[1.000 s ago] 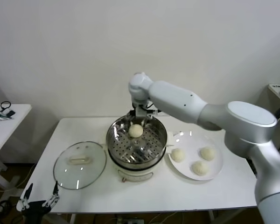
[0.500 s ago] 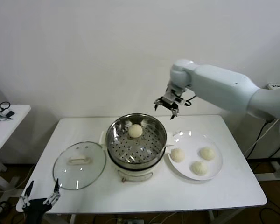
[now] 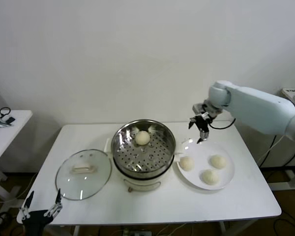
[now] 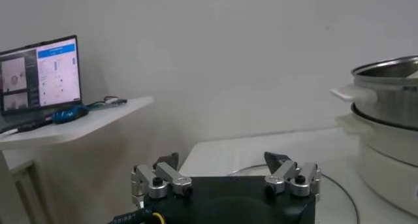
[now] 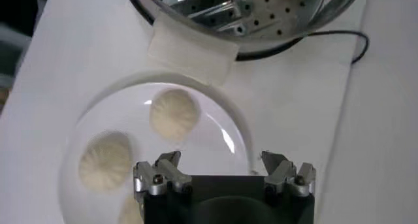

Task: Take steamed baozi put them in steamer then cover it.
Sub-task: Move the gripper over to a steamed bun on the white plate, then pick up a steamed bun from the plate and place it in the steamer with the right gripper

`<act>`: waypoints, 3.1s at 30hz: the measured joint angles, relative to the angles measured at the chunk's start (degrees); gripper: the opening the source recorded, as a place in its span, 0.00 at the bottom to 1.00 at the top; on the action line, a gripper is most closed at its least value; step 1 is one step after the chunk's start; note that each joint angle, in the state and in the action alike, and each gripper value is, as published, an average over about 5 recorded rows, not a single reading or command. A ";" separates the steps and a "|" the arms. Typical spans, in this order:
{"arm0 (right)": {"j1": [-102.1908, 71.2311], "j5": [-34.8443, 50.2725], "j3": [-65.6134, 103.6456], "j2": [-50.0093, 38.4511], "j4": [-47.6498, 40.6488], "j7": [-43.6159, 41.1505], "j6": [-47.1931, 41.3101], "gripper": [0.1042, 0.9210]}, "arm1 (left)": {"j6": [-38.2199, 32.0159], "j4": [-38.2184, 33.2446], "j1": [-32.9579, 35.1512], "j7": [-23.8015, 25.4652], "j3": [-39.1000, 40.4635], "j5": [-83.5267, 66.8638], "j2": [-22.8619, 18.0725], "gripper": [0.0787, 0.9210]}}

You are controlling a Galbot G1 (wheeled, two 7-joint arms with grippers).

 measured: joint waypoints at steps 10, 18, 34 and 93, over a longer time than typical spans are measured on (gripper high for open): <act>-6.74 -0.64 2.60 0.22 -0.98 0.61 -3.40 0.88 | -0.13 0.23 -0.14 0.07 -0.15 0.15 -0.28 0.88; -11.06 -1.71 5.06 1.60 -2.88 1.27 -4.27 0.88 | -0.05 0.64 -0.31 0.04 -0.57 -0.11 -0.37 0.88; -14.79 -3.08 7.92 4.71 -6.63 1.85 -4.25 0.88 | -0.12 1.30 -0.71 0.05 -0.75 -0.10 -0.47 0.88; 20.43 28.70 -11.73 18.79 -0.70 4.43 -7.91 0.71 | -0.58 -2.51 1.09 0.35 2.40 -0.24 -0.21 0.88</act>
